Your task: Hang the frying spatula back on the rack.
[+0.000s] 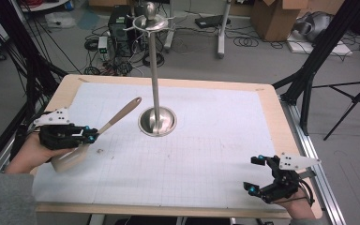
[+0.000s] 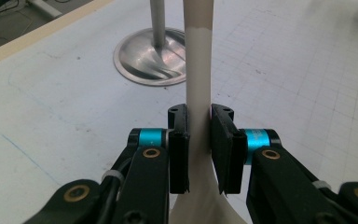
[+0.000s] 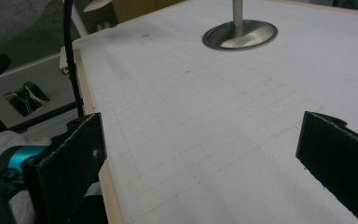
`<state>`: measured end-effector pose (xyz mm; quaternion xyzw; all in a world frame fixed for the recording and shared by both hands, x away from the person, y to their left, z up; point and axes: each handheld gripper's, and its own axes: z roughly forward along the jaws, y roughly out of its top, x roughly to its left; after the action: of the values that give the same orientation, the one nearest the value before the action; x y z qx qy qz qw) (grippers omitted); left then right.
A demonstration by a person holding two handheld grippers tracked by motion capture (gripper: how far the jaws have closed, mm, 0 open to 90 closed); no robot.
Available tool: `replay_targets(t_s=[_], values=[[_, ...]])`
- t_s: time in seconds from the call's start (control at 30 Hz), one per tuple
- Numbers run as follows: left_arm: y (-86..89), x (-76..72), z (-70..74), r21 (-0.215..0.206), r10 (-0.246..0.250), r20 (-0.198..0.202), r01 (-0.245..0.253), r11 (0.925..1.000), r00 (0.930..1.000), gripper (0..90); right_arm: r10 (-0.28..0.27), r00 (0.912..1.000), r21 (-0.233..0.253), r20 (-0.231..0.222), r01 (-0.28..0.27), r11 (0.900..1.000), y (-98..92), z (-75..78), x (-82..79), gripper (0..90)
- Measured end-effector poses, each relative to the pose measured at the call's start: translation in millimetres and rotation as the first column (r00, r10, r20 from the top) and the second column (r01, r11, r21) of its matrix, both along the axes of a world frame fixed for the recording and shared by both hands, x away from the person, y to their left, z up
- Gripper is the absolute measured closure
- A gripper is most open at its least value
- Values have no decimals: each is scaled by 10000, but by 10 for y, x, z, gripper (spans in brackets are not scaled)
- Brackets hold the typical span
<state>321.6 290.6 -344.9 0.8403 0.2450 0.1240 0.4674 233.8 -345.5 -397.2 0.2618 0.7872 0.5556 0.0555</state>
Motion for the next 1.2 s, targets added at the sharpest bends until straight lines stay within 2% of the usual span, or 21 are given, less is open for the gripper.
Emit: replay_targets(t_s=[0.13, 0.3, 0.43, 0.67, 0.8, 0.97, 1.2], values=[[30, 6, 97, -73, -145, 100, 145, 9999, 9998, 771, 110, 9999, -108, -29, -110, 9999, 37, -23, 31, 5], [71, 19, 210, -7, -117, 195, 117, 9999, 9997, 771, 207, 9998, -34, -4, -207, 9998, 63, -7, 47, 5], [98, 26, 261, -196, -176, 235, 181, 9996, 9996, 771, 194, 9998, 182, 103, -196, 9996, 41, 21, 68, 4], [172, 56, 359, -132, -223, 266, 226, 9997, 9994, 772, 150, 9996, 466, 252, -162, 9988, 4, 49, 110, 5], [203, 72, 441, -49, -288, 272, 290, 9996, 9992, 772, 186, 9997, 579, 174, -196, 9981, 1, 61, 127, 4], [219, 105, 541, 56, -221, 310, 219, 9997, 9993, 772, 350, 9990, 561, 266, -364, 9978, 7, 63, 188, 4], [295, 147, 644, -270, -75, 406, 86, 9996, 9991, 772, 555, 9984, 569, 102, -560, 9968, 22, 33, 274, 4]])
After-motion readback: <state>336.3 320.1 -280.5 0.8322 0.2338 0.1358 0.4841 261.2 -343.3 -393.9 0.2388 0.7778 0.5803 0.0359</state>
